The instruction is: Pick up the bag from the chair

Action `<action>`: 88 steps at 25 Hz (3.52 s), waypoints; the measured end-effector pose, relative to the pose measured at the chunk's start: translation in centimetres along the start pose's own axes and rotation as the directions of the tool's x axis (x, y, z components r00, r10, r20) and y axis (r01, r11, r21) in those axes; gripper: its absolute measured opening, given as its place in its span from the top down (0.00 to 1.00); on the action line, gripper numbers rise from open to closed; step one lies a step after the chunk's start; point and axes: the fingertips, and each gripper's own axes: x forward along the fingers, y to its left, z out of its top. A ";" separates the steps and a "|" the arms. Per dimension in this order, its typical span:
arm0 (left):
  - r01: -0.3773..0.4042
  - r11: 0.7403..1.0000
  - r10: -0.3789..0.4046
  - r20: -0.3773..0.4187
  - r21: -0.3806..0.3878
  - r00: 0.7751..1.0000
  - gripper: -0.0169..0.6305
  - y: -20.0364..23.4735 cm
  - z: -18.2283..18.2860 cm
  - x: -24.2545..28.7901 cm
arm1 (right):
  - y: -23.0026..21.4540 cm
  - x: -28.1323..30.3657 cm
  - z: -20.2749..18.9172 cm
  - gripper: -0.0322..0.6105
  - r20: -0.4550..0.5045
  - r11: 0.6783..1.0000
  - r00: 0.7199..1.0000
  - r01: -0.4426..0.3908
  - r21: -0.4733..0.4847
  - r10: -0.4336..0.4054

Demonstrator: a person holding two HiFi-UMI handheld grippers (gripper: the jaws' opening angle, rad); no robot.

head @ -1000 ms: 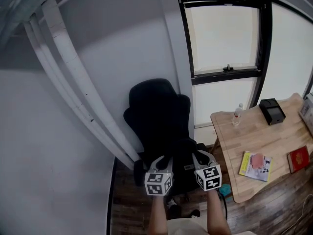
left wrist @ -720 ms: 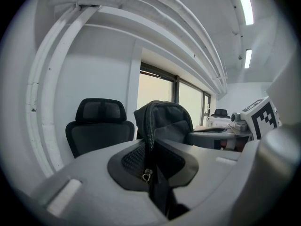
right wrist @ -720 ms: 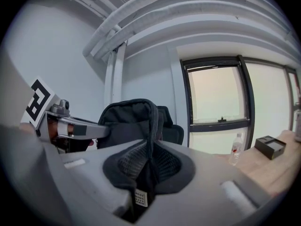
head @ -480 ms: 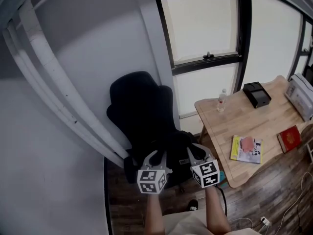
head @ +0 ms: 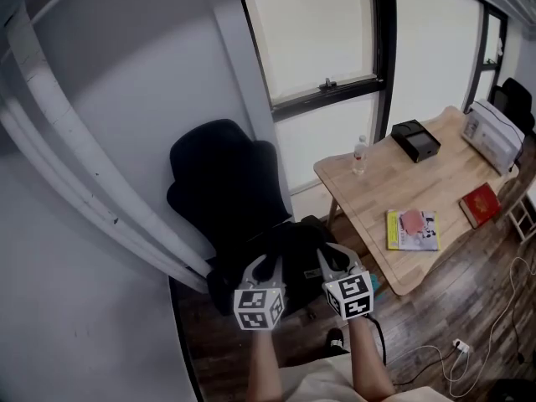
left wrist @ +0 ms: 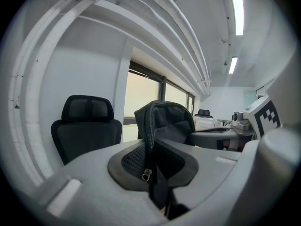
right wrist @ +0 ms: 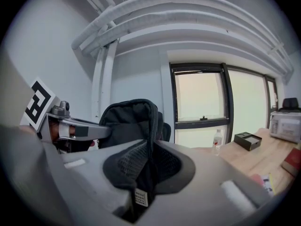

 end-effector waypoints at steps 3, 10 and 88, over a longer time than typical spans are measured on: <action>0.021 1.000 -0.021 0.004 -0.003 1.000 0.91 0.4 -0.5 -1.7 | 1.7 -0.9 -0.4 0.88 -0.003 1.000 1.000 0.031 0.002 -0.031; 0.064 0.998 -0.064 0.010 0.007 0.998 0.91 1.8 -1.5 -6.5 | 6.6 -2.8 -1.0 0.88 -0.006 0.997 0.997 0.071 -0.008 -0.071; 0.069 0.997 -0.070 0.037 0.020 0.997 0.91 6.1 -3.7 -14.3 | 15.7 -3.8 -2.0 0.88 0.007 0.996 0.997 0.071 -0.050 -0.071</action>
